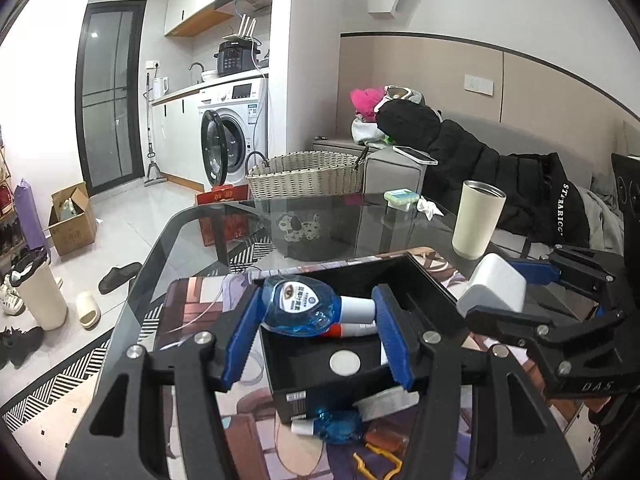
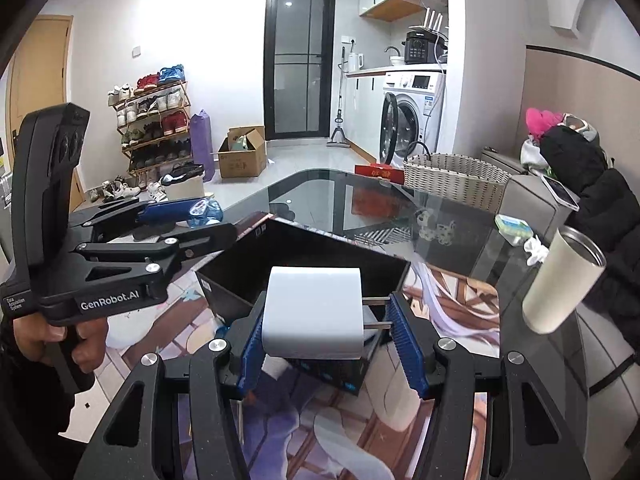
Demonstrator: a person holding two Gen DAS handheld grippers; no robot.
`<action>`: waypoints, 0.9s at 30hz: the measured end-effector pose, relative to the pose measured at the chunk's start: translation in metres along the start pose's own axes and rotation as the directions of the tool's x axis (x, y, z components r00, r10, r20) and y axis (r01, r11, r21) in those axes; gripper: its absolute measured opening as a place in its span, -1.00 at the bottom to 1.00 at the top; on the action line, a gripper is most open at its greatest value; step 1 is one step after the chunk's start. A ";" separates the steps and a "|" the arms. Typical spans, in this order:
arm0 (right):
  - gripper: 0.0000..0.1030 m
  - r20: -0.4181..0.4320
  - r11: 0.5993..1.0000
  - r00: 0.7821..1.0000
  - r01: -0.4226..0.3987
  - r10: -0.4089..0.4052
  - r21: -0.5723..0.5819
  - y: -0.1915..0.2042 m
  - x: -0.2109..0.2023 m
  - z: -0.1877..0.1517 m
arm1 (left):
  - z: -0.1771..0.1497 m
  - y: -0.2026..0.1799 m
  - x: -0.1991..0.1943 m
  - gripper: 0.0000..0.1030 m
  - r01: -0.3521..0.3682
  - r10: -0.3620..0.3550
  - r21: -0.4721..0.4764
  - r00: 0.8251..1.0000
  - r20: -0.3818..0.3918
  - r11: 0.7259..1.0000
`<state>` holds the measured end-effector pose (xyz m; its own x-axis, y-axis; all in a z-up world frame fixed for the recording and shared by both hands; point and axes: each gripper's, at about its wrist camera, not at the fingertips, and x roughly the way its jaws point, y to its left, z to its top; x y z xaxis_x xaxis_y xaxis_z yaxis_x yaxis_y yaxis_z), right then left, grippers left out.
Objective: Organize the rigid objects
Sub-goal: 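Lift and carry the white adapter and blue bottle over the black box with both grippers, then lower both items into the black box and open both grippers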
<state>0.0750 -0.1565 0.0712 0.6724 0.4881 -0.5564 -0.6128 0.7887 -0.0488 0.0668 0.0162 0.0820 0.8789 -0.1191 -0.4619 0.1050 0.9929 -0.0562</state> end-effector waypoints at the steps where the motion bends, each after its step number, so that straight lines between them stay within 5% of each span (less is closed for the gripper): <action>1: 0.11 -0.002 1.000 1.000 -0.002 0.002 -0.003 0.001 0.002 0.002 | 0.001 0.000 0.002 0.08 -0.003 0.003 0.000 1.000 0.001 1.000; 27: 0.11 -0.123 0.998 0.992 -0.004 -0.004 -0.068 -0.011 0.082 0.010 | -0.008 0.001 0.068 0.08 0.014 -0.011 0.052 0.998 -0.060 0.999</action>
<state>0.1408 -0.1216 0.0348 0.6188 0.4351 -0.6540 -0.6425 0.7594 -0.1027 0.1229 0.0087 0.0439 0.8479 -0.1301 -0.5139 0.1418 0.9898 -0.0166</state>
